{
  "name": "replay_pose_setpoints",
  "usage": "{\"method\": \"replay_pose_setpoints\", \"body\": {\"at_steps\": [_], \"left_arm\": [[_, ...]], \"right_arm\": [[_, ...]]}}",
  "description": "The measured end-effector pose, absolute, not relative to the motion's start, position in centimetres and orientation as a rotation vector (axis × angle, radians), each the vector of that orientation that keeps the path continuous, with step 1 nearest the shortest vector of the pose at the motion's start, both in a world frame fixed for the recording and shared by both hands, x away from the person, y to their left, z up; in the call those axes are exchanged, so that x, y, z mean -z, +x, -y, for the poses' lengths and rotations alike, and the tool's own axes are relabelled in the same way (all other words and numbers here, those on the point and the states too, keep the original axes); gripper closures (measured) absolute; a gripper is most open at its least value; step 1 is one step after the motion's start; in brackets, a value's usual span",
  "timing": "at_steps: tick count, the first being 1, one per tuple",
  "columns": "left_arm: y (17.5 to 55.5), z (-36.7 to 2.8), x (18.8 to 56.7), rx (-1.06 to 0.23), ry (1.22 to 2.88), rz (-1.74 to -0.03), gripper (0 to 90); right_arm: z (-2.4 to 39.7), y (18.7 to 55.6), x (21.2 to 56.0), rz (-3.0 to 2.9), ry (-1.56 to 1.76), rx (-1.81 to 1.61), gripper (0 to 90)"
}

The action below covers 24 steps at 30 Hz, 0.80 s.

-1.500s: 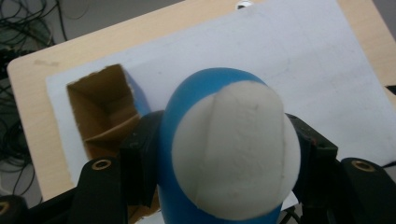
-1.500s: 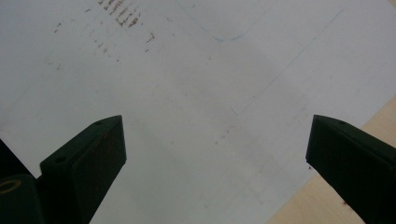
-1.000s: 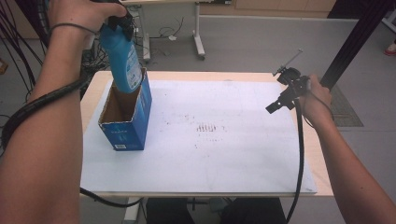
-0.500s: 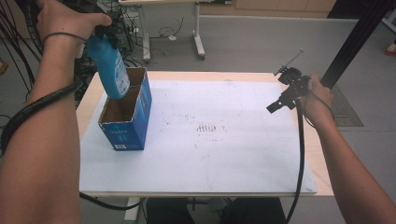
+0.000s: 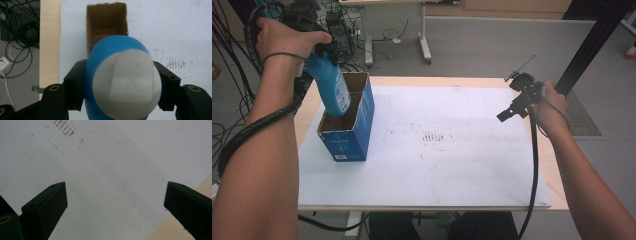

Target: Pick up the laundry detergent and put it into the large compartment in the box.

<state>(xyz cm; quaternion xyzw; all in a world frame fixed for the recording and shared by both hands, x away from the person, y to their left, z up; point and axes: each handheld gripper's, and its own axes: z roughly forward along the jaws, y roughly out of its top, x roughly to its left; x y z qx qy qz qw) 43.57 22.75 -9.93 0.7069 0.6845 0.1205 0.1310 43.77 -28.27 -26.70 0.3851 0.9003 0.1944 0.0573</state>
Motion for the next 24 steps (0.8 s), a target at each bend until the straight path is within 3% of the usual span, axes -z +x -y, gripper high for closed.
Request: {"method": "replay_pose_setpoints", "body": {"at_steps": [24], "left_arm": [[43.9, -23.1, 16.0, -0.273, 2.090, -2.014, 37.7]], "right_arm": [[28.3, 43.7, 26.7, -2.728, 1.165, -0.578, 4.6]]}}
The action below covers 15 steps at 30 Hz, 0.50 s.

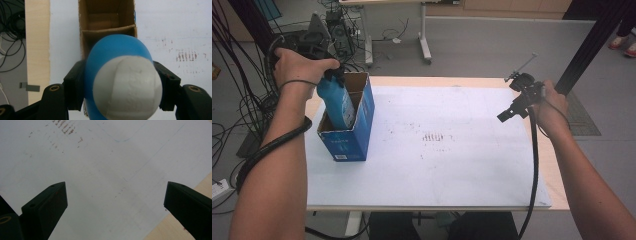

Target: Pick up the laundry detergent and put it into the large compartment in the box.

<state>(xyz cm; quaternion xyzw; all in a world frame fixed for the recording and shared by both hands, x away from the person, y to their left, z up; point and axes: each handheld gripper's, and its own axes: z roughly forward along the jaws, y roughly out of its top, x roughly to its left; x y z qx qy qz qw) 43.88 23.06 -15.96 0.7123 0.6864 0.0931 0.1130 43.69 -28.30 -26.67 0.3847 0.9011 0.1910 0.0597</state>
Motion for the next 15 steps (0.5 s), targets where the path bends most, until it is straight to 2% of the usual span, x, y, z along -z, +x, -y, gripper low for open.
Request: {"method": "replay_pose_setpoints", "body": {"at_steps": [15], "left_arm": [[44.1, -23.5, 19.7, -0.232, 2.092, -2.038, 37.7]], "right_arm": [[28.4, 43.9, 27.0, -2.736, 1.168, -0.571, 4.6]]}}
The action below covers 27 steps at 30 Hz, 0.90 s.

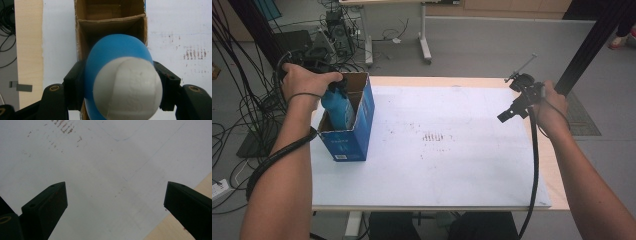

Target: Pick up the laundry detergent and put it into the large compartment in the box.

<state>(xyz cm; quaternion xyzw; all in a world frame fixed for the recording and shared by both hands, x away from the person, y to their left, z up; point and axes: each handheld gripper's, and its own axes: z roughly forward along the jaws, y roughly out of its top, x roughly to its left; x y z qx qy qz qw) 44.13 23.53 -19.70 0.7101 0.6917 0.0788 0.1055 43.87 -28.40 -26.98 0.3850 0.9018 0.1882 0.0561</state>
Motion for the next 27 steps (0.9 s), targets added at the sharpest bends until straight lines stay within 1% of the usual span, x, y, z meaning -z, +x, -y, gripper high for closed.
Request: {"method": "replay_pose_setpoints", "body": {"at_steps": [7, 27], "left_arm": [[44.2, -23.4, 20.8, -0.235, 2.104, -2.055, 37.7], [44.4, -23.5, 23.8, -0.184, 2.110, -2.081, 37.7]], "right_arm": [[28.3, 43.9, 27.2, -2.740, 1.168, -0.571, 4.5], [28.4, 43.9, 27.4, -2.742, 1.168, -0.576, 4.6]]}}
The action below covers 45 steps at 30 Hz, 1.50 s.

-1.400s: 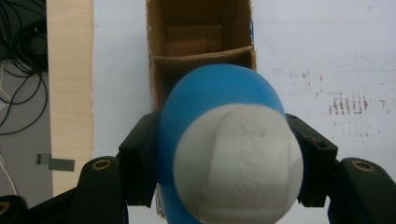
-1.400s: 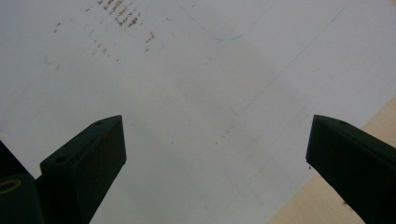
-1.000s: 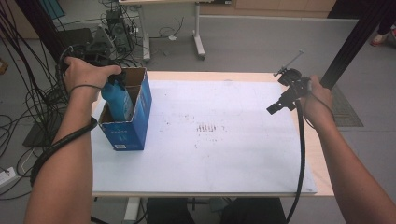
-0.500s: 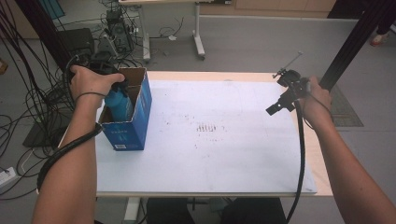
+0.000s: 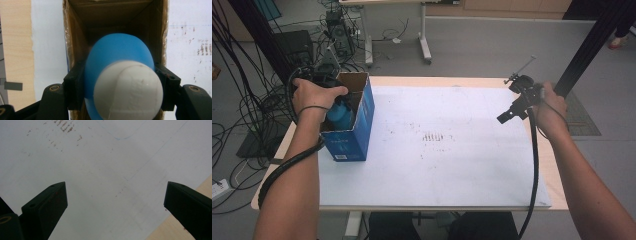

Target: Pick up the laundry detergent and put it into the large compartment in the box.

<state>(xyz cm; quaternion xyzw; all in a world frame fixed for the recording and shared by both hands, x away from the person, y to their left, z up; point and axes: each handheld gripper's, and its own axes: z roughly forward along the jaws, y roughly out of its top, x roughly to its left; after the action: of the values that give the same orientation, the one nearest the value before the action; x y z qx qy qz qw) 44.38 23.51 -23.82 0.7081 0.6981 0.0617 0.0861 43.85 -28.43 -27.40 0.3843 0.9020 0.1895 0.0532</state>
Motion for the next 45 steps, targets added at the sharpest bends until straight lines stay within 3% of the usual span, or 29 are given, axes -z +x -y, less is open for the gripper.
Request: {"method": "replay_pose_setpoints", "body": {"at_steps": [45], "left_arm": [[44.5, -23.1, 26.5, -0.167, 2.131, -2.098, 37.7]], "right_arm": [[28.6, 43.7, 27.6, -2.737, 1.174, -0.571, 4.5]]}}
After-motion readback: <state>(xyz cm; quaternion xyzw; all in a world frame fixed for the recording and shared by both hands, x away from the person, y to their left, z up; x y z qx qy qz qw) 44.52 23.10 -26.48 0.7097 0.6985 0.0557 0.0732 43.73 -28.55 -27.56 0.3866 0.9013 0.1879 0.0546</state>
